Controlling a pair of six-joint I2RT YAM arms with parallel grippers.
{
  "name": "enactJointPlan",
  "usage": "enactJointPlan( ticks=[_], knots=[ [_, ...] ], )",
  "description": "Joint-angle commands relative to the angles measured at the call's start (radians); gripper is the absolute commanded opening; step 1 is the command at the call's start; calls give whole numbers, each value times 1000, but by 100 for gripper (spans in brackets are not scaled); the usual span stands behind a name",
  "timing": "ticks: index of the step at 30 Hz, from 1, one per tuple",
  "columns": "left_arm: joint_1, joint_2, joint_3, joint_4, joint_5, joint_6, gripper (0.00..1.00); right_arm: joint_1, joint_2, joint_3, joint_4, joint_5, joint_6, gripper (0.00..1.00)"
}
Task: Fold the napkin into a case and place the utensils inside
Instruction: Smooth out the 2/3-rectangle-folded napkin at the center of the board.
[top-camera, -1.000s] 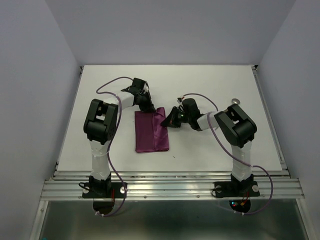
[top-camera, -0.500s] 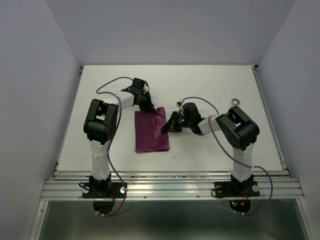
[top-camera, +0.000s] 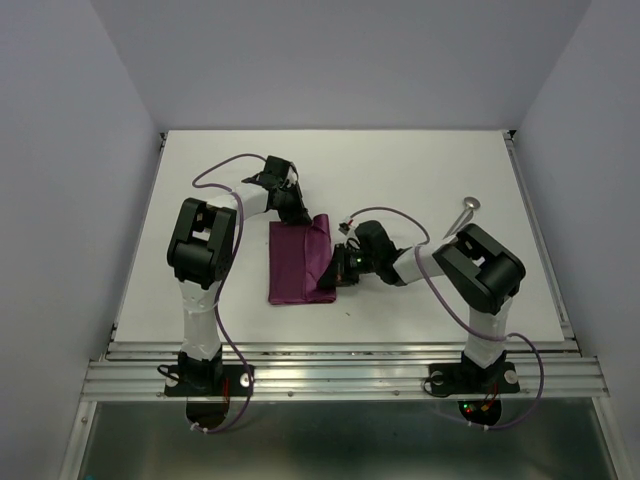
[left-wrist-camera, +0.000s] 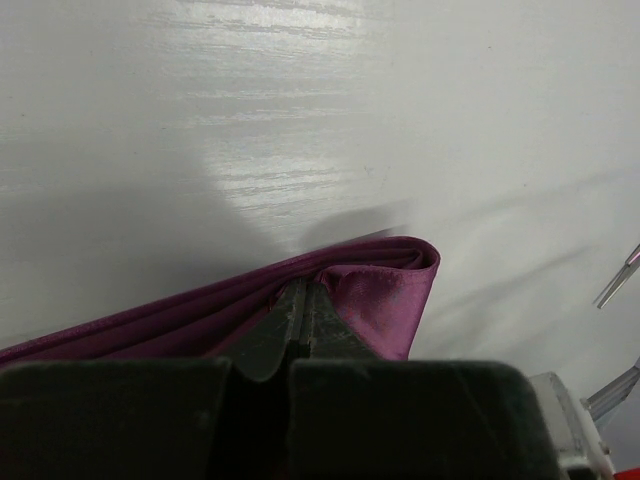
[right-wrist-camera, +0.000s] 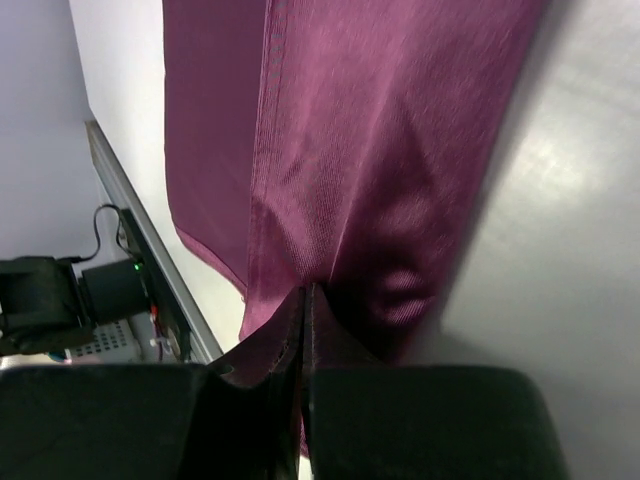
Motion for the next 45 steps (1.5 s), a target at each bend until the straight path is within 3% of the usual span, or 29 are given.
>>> enactJointPlan(
  ticks=[1,8,21,35,45],
  knots=[
    [12,7,-4,-17,-40,12,0,47,-47,-35,-86,0,-50,1],
    [12,-4,-8,-16,-40,10,0,67,-98,-33,-145,46,-76,1],
    [12,-110,64,-91,-43,42,0,67,-253,126,-481,299,-228,4],
    [12,-105,100,-108,-54,42,0,128,-145,80,-461,257,-205,1],
    [12,-165,117,-161,-129,64,0,118,-242,168,-529,452,-265,2]
  ],
)
